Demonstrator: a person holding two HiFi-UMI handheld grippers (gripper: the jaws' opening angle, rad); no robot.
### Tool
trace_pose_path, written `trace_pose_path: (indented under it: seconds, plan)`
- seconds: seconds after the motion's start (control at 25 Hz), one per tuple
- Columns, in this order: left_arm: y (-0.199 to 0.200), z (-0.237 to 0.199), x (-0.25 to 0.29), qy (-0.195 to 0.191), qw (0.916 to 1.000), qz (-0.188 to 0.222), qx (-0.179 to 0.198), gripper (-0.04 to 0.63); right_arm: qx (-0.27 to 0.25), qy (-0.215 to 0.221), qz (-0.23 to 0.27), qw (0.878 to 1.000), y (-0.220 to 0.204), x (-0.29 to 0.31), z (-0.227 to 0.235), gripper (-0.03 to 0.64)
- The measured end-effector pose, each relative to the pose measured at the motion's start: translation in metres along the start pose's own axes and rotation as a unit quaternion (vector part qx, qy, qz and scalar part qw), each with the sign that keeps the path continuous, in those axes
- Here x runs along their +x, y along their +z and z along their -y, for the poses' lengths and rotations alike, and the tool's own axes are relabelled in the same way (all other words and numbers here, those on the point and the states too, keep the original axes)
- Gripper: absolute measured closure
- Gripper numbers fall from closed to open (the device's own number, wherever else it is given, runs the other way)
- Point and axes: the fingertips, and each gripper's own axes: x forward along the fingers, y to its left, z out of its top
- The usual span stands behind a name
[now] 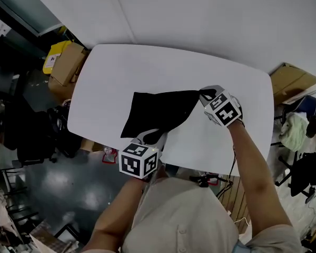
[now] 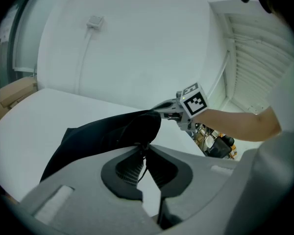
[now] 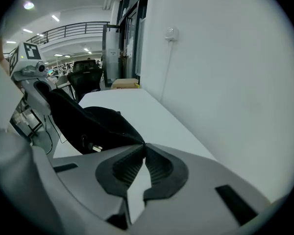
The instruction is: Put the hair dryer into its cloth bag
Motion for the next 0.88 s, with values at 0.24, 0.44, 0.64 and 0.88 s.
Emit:
trace_pose_path:
  seconds: [0.24, 0.44, 0.64, 0.88]
  plan:
    - [0.008, 0.034, 0.001, -0.046, 0.9989, 0.003, -0.002, 0.572, 0.010, -0.001, 0.005, 1.000, -0.002, -0.015, 0.009, 0.589]
    - [-0.005, 0.074, 0.018, -0.083, 0.9949, -0.033, 0.045, 0.572, 0.022, -0.006, -0.007, 1.000, -0.022, -0.025, 0.020, 0.589]
    - [-0.047, 0.098, 0.050, -0.103, 0.9914, -0.080, 0.011, 0.572, 0.019, 0.007, -0.044, 0.999, -0.078, -0.026, 0.012, 0.589]
    - [-0.097, 0.124, 0.081, -0.119, 0.9807, -0.138, -0.071, 0.572, 0.006, 0.005, -0.072, 0.997, -0.129, -0.026, 0.009, 0.589]
